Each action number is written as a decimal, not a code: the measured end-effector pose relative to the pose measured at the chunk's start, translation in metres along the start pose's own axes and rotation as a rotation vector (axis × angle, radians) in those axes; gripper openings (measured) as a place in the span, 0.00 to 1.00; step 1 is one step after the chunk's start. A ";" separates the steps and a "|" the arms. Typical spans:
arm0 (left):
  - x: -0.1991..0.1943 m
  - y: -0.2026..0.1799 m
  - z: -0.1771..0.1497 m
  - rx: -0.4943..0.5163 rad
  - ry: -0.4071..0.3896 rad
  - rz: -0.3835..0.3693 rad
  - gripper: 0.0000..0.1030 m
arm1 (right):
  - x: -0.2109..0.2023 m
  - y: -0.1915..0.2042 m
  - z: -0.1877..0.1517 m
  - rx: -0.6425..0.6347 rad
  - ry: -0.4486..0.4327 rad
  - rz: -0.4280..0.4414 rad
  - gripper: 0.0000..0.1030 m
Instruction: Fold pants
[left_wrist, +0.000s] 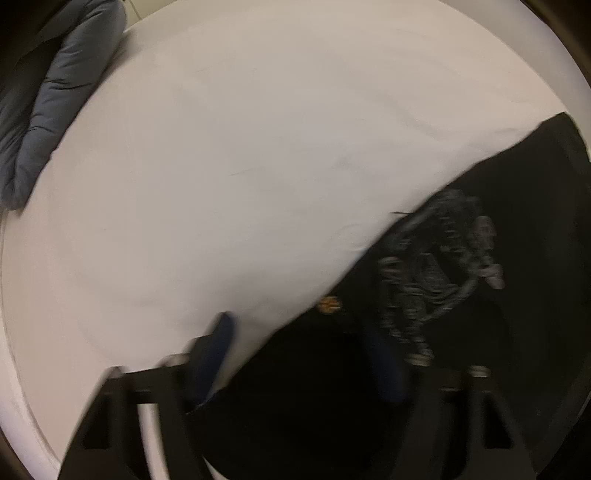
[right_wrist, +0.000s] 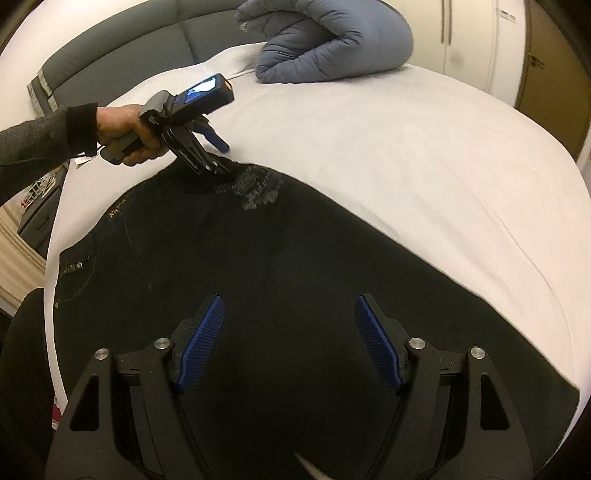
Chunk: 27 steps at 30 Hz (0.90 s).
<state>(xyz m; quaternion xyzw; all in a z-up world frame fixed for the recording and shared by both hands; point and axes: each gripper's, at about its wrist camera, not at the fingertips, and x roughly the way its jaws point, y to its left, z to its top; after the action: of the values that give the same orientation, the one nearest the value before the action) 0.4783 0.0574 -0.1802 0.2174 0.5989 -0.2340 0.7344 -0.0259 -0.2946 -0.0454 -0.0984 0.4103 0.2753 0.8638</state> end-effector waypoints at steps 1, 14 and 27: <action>-0.003 -0.004 0.000 0.004 -0.005 -0.007 0.20 | 0.002 0.002 0.006 -0.008 -0.002 0.003 0.64; -0.071 -0.058 -0.066 0.099 -0.284 0.177 0.05 | 0.074 0.003 0.104 -0.144 0.048 0.016 0.55; -0.088 -0.073 -0.086 0.110 -0.356 0.196 0.04 | 0.161 0.011 0.144 -0.190 0.254 -0.039 0.18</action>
<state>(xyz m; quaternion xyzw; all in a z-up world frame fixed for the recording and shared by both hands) 0.3521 0.0581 -0.1134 0.2696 0.4219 -0.2287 0.8349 0.1450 -0.1642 -0.0750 -0.2216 0.4862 0.2816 0.7970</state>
